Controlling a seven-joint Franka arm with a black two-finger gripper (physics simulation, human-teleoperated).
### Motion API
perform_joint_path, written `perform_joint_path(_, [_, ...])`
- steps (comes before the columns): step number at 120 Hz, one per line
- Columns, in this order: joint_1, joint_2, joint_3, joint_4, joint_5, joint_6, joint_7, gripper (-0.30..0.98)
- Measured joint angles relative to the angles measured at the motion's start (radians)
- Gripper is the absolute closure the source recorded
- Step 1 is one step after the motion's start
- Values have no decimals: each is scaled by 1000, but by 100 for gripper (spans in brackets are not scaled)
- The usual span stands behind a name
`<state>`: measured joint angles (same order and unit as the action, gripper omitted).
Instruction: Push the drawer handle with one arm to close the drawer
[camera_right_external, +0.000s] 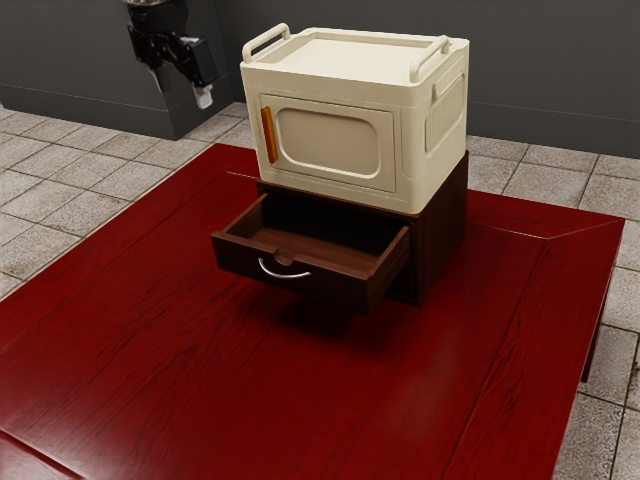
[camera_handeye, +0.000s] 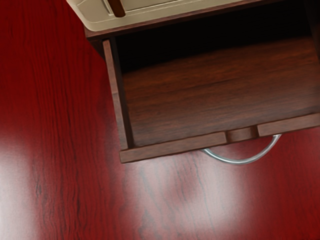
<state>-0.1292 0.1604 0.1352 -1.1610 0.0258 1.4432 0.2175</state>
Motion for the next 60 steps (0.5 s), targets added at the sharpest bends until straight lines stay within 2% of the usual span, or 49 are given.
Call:
perform_joint_path(17, [0,-16,1,-22,-2,-1,7,0])
perform_joint_path(25, [-5,-110,-2,-138,-3,15,10,0])
perform_joint_path(37, [7,-373,-47,-447,-3,35,0,1])
perform_joint_path(41, [1,-453,-66,-554,-4,42,-13,5])
perform_joint_path(51, [-3,-639,-103,-850,1,100,-53,27])
perform_joint_path(60, [-3,-723,-129,-1028,14,169,-101,45])
